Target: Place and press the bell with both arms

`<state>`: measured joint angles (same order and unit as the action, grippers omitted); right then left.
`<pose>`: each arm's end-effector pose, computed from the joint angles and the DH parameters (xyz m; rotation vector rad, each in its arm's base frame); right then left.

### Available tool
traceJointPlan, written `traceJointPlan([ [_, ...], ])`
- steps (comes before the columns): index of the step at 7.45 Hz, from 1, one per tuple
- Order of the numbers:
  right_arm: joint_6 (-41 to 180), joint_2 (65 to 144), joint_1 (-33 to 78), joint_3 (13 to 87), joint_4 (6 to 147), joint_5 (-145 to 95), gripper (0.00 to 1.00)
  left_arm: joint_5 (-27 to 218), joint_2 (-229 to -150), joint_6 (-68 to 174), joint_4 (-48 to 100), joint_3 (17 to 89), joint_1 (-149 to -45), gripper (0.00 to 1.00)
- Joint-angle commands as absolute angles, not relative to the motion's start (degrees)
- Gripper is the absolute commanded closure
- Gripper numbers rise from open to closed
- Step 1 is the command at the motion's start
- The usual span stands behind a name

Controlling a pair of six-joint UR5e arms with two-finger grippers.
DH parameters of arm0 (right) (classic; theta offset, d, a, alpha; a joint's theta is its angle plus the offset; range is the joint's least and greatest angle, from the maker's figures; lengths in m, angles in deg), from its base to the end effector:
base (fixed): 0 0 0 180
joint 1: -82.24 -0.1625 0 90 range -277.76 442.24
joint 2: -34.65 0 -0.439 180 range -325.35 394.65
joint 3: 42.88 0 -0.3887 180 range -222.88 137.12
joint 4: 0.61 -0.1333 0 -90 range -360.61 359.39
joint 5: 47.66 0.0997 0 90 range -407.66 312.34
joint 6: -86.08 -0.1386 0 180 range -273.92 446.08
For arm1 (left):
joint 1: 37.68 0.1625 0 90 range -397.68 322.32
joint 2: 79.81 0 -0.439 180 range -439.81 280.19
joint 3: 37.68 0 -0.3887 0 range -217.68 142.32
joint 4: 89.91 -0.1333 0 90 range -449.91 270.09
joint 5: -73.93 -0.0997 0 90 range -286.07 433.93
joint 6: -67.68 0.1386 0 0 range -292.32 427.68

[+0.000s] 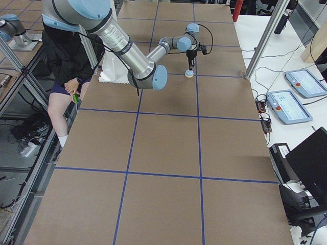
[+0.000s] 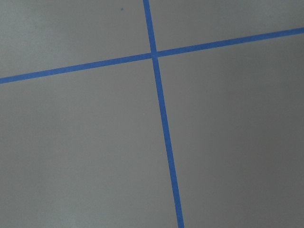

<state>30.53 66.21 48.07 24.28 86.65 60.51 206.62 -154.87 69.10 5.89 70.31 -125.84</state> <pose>-0.6527 -0.5519 0.2074 0.1219 -0.7201 -0.1108 -0.0268 -0.3902 0.6513 0.1446 0.7444 0.1117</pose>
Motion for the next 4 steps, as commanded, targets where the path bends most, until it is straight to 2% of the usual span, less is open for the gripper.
traceJointPlan([
  [1,30.44,66.64,48.4,23.66,83.61,60.62,1.0,206.55,-154.87,69.09,5.89,70.25,-125.84,0.0],
  [4,30.26,67.08,48.4,23.39,82.62,60.88,1.0,206.64,-154.87,69.09,5.89,69.98,-125.84,0.0],
])
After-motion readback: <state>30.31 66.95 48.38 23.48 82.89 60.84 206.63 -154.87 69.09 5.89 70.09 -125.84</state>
